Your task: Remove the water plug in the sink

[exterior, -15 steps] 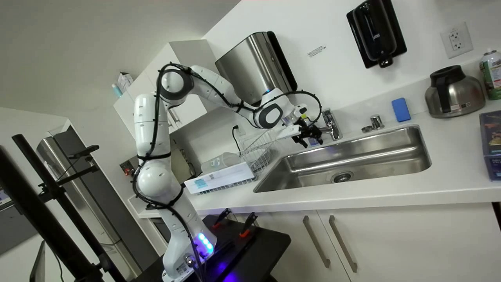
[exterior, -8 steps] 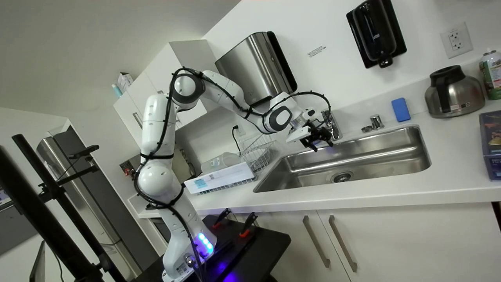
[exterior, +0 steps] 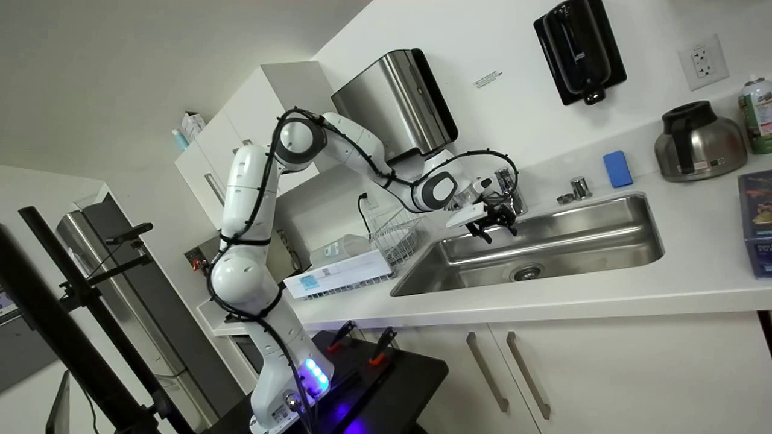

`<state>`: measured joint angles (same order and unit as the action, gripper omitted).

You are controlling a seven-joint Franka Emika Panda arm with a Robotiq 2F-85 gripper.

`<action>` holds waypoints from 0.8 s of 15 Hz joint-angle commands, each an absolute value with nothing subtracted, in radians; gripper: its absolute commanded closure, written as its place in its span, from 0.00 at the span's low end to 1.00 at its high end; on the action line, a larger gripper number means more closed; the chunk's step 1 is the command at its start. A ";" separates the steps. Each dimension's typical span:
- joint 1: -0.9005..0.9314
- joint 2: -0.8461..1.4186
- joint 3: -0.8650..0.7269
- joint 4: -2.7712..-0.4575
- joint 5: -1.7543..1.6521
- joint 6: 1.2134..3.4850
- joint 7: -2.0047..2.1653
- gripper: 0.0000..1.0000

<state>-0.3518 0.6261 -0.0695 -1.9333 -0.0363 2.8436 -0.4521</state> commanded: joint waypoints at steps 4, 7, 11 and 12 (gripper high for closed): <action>-0.457 0.786 0.019 -1.787 -0.098 2.837 -0.613 0.00; -0.461 0.855 0.027 -1.727 -0.115 2.827 -0.652 0.00; -0.429 0.935 -0.002 -1.657 -0.122 2.829 -0.605 0.00; -0.424 0.951 -0.005 -1.642 -0.124 2.829 -0.602 0.00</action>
<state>-0.4451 0.8958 0.0110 -1.7126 -0.1013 2.8440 -0.6261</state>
